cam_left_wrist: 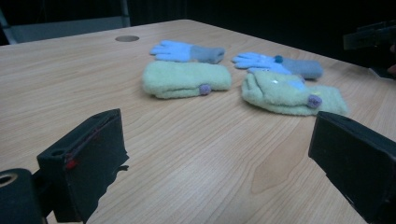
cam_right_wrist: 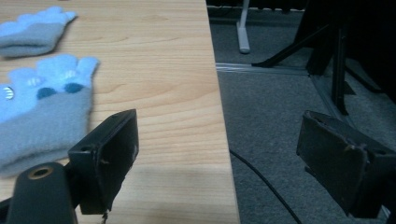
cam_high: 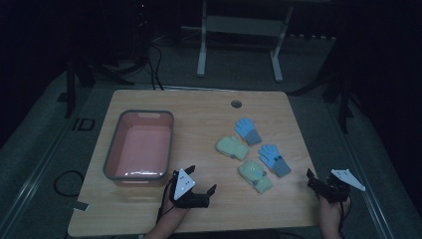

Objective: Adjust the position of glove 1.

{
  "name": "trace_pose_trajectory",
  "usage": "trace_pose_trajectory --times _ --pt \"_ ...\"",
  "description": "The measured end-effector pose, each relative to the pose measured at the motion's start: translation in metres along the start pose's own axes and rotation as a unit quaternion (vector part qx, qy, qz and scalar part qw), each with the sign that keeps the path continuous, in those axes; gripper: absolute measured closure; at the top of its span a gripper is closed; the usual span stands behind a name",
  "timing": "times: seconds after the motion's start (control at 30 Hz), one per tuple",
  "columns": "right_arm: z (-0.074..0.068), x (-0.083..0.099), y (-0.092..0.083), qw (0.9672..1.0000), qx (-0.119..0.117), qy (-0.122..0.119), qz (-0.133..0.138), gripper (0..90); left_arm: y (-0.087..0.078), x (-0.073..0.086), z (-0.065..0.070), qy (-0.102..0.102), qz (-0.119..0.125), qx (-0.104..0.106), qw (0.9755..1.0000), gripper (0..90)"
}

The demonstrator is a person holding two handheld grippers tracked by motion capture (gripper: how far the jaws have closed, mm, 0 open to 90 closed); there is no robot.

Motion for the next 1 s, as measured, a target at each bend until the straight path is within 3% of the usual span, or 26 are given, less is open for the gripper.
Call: trace_pose_trajectory --times 0.33,0.5,0.7,0.77,1.0 --pt "0.003 0.001 0.001 1.0 0.004 0.003 -0.005 12.7 0.0 0.0 0.001 0.005 0.0 -0.001 1.0 4.1" --pt "0.009 0.001 0.003 0.9996 0.015 0.019 -0.014 12.7 -0.001 0.0 0.001 0.004 0.005 0.0 1.0 3.7" --pt "0.007 0.001 0.005 0.9993 -0.009 0.02 -0.031 12.8 -0.001 0.0 0.001 0.004 0.005 0.0 1.0 3.7" --pt "0.003 0.003 0.008 0.9983 -0.028 0.014 -0.049 13.4 -0.001 0.0 0.0 0.001 0.006 0.003 1.0 3.7" --pt "-0.001 0.0 0.009 0.9976 -0.026 -0.002 -0.064 13.3 -0.002 -0.001 0.003 0.011 0.011 0.005 0.9999 3.7"
Point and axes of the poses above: each handheld gripper's, and its own axes: y roughly forward along the jaws, x roughly out of its underside, z roughly to its right, the point moved 10 cm from there along y, roughly forward along the jaws, and after that the axes turned 10 degrees about -z, right-handed, at the moved point
